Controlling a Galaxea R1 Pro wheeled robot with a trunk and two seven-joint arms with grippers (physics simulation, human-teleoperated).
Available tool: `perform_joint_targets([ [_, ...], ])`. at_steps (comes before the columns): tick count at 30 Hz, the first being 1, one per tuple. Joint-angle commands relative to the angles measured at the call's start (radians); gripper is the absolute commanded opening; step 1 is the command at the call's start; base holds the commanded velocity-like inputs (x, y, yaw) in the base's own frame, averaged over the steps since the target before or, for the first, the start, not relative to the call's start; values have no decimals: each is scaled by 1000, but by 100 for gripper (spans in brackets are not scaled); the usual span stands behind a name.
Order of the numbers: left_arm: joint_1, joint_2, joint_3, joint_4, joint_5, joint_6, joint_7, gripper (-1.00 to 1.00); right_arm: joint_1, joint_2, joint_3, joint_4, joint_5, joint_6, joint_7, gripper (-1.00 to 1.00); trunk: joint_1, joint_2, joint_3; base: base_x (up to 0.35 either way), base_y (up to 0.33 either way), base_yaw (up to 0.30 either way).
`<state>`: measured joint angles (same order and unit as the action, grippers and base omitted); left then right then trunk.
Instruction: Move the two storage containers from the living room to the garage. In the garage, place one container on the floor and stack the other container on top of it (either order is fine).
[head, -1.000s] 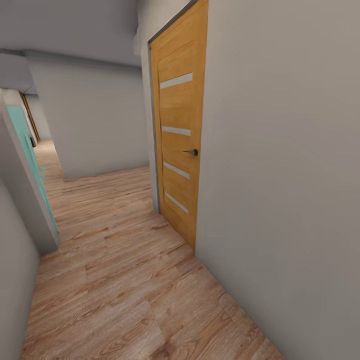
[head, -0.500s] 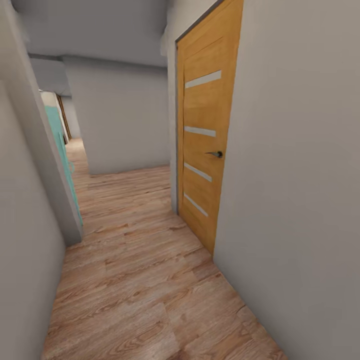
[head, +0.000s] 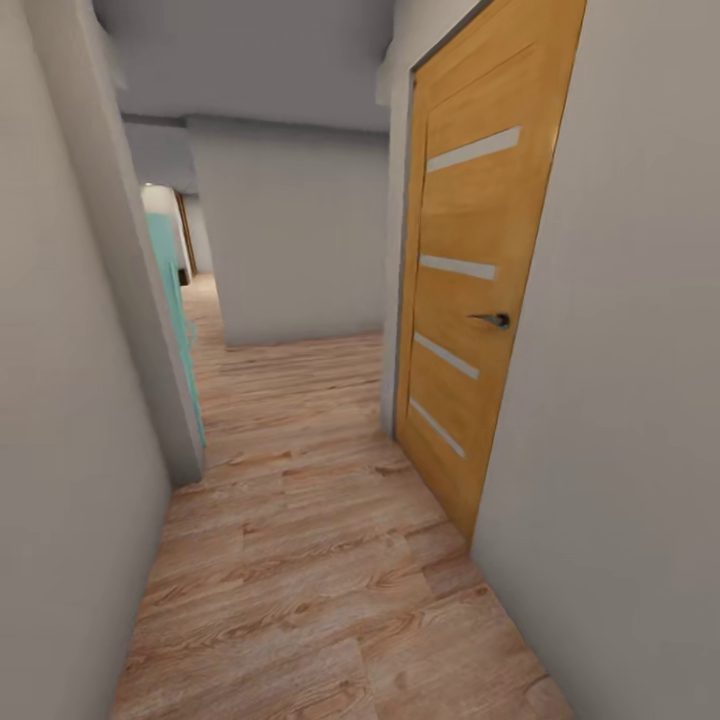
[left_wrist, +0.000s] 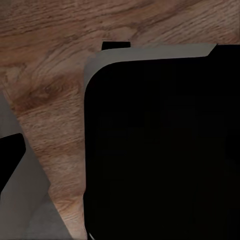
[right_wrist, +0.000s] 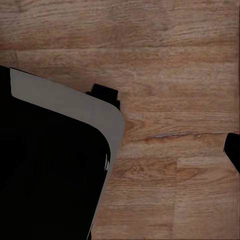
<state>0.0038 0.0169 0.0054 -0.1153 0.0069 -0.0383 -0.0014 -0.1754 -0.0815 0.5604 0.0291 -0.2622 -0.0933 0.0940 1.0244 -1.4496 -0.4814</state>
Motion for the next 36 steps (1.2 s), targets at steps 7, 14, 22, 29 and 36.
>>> perform_joint_targets([
  [7, 1, 0, 0, -1, 0, -2, 0, 100, -1, 0, 7, 3, -11, -6, 6, 100, 1, 0, -1, 321, 0, 269],
  [14, 0, 0, -1, -1, -1, -2, 0, 100, -1, 0, 7, 3, -11, -6, 6, 100, 1, 0, -1, 321, 0, 268],
  [22, 0, -1, -1, -1, -1, -2, 0, 100, -1, -1, 6, 3, -11, -5, 10, 100, 1, 0, -1, 321, 0, 141],
  [29, 0, -2, -1, -2, -1, -2, 0, 100, -2, 0, 6, 3, -11, -5, 10, 100, 1, 0, -1, 321, -2, 7],
  [36, 0, -2, -1, -1, -1, -2, 0, 100, -2, 0, 6, 3, -11, -5, 10, 100, 1, 0, -1, 319, -75, 0],
])
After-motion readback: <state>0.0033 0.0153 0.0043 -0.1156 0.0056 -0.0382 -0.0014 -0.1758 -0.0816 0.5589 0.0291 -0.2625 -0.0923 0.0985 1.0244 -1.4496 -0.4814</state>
